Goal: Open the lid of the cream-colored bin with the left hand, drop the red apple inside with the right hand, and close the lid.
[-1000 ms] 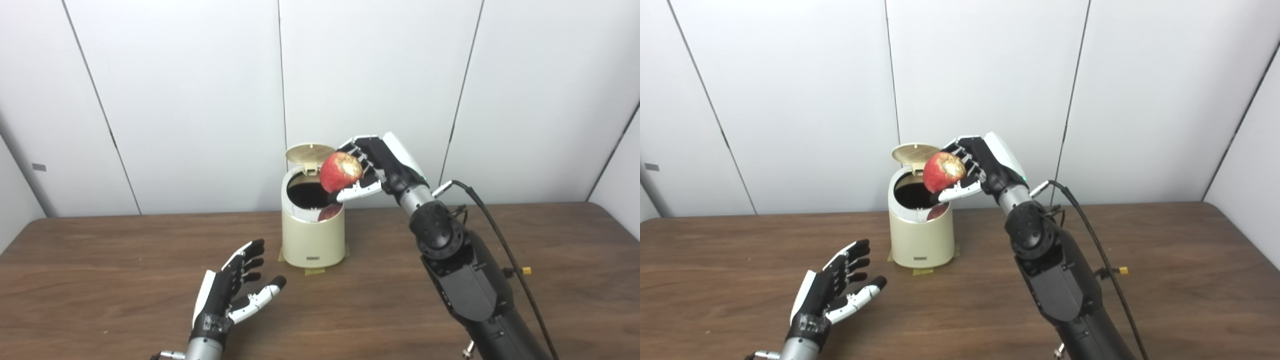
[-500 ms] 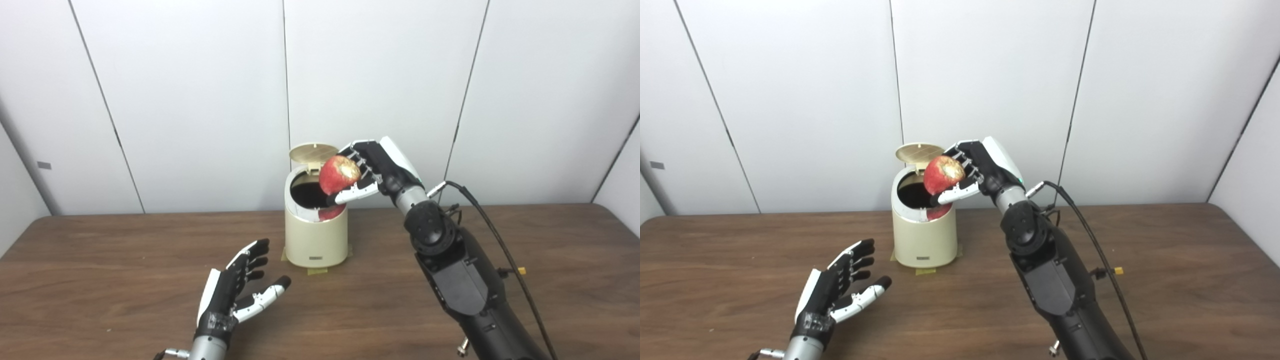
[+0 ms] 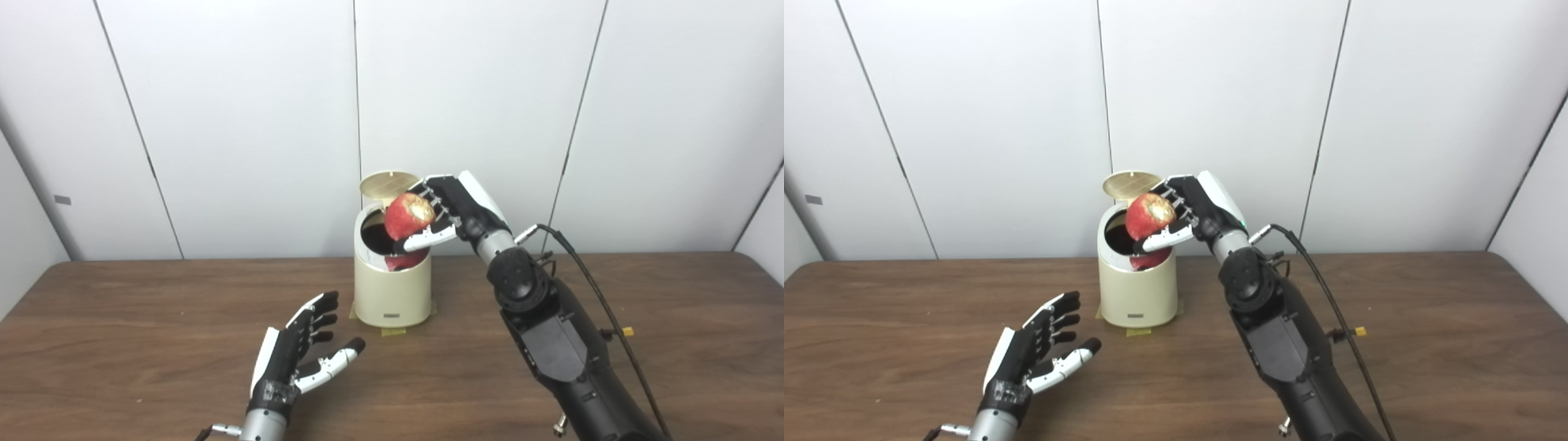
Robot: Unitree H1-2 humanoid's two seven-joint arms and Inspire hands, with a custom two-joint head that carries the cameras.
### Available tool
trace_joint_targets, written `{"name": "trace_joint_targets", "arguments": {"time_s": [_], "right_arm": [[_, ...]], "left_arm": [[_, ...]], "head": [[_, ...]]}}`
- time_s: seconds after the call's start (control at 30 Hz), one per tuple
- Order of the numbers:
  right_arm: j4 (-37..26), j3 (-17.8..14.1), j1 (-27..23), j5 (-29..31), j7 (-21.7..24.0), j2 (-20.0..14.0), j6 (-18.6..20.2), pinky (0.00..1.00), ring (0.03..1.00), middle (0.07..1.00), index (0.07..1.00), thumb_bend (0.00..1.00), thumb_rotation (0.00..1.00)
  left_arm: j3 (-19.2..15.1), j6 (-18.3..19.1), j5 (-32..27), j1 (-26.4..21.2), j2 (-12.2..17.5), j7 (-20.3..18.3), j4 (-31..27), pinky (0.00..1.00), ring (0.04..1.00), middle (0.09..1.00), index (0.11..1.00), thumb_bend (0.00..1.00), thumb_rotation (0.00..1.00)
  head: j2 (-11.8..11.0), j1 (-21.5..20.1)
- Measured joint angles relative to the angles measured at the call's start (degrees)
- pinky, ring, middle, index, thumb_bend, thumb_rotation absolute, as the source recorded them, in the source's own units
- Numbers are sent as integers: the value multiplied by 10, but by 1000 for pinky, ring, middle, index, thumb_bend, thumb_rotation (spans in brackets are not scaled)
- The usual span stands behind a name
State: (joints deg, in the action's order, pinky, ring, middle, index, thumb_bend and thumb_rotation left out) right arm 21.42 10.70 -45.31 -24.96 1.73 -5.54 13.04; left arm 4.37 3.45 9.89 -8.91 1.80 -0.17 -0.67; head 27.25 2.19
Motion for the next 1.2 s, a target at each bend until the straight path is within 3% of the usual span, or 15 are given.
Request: {"name": "trace_joint_targets", "arguments": {"time_s": [0.13, 0.2, 0.23, 0.27, 0.37, 0.87, 0.97, 1.13, 1.2], "right_arm": [[8, 2, 0, 2, 1, 4, 0, 325, 403, 500, 527, 516, 0], [6, 17, -3, -8, 13, -3, 5, 508, 610, 640, 504, 521, 101], [2, 30, -6, -15, 23, -11, 9, 507, 643, 722, 611, 751, 108], [-4, 39, -10, -20, 35, -19, 14, 475, 637, 769, 657, 833, 118], [-22, 55, -15, -26, 65, -35, 31, 437, 658, 845, 727, 895, 135], [-38, 61, -13, -34, 83, -39, 51, 460, 695, 877, 761, 879, 123], [-42, 63, -13, -34, 91, -44, 50, 433, 647, 876, 759, 875, 113], [-54, 62, -7, -33, 94, -45, 55, 411, 629, 845, 741, 877, 113], [-67, 55, 2, -28, 93, -45, 54, 399, 596, 788, 717, 892, 107]], "left_arm": [[1, 0, 1, 0, -2, 2, 0, 762, 824, 859, 860, 671, 181], [2, 2, 2, 0, -2, 3, 0, 768, 829, 861, 863, 670, 189], [2, 3, 2, 0, -3, 3, -1, 771, 834, 862, 865, 668, 190], [3, 3, 3, 0, -3, 3, -1, 771, 836, 864, 866, 668, 196], [3, 6, 4, 0, -3, 3, -6, 763, 833, 863, 864, 665, 193], [1, 7, 1, -2, -2, 3, -17, 754, 837, 870, 870, 666, 205], [1, 7, 1, -2, -2, 3, -17, 760, 835, 870, 870, 669, 208], [1, 7, 1, -2, -2, 3, -17, 774, 839, 869, 866, 667, 206], [1, 7, 1, -2, -1, 2, -17, 771, 839, 870, 865, 668, 205]], "head": [[3, 3], [4, 3], [4, 3], [4, 3], [6, 5], [11, 2], [11, 2], [11, 3], [11, 3]]}}
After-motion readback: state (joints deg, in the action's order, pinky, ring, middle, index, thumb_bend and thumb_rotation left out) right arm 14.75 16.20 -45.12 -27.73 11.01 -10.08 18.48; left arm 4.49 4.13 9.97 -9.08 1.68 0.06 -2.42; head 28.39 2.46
